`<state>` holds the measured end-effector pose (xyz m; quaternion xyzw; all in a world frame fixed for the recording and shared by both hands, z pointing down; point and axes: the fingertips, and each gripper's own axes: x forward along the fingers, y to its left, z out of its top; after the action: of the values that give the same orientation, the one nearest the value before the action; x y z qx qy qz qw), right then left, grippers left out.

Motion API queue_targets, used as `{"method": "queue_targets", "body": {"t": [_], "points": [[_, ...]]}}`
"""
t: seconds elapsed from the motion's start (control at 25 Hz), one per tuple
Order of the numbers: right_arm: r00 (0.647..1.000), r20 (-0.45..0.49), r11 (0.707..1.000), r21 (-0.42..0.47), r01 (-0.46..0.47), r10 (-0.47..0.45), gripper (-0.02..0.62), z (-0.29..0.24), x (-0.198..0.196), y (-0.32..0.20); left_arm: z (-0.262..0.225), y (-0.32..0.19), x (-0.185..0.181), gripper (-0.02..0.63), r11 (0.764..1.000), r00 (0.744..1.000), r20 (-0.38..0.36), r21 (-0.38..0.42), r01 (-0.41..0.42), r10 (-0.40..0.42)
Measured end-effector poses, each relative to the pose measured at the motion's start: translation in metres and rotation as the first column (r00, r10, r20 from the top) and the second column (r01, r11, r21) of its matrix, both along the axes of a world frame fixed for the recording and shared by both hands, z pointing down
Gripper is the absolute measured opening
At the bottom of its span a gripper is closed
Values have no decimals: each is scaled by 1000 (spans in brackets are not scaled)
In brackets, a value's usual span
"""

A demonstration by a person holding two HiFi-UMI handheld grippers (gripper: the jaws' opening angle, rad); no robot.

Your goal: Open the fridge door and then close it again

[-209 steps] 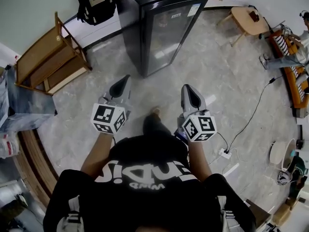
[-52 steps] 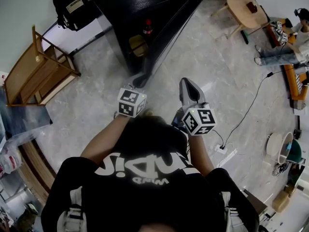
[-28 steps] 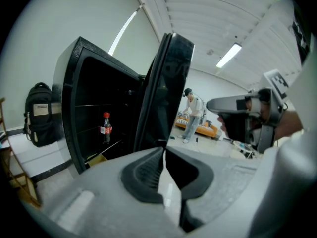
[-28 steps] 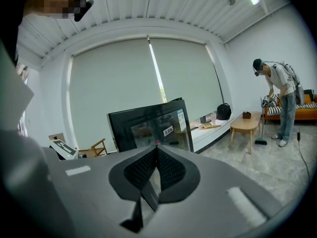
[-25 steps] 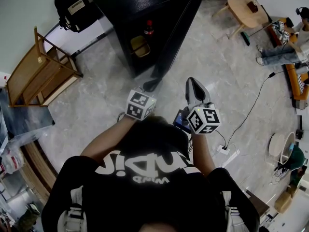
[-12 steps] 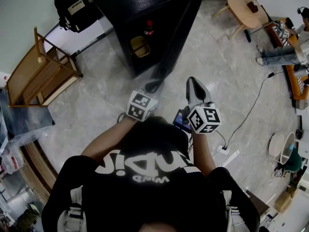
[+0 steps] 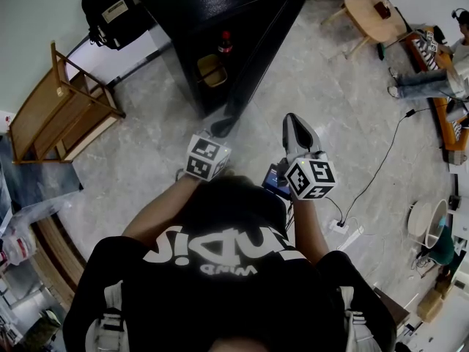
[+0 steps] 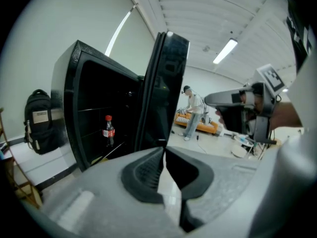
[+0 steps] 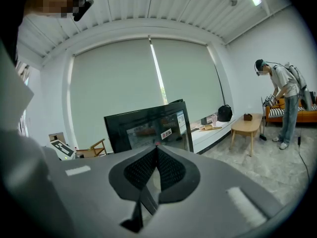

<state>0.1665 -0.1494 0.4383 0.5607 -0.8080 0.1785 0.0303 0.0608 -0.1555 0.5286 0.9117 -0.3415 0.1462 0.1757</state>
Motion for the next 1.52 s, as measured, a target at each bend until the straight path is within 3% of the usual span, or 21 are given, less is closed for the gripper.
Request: {"method": "queue_targets", "body": {"t": [1.52], "points": [[999, -6, 999, -5, 39, -39, -2, 0, -22, -29, 1, -70, -94, 18, 985, 985, 15, 22, 170, -171]]}}
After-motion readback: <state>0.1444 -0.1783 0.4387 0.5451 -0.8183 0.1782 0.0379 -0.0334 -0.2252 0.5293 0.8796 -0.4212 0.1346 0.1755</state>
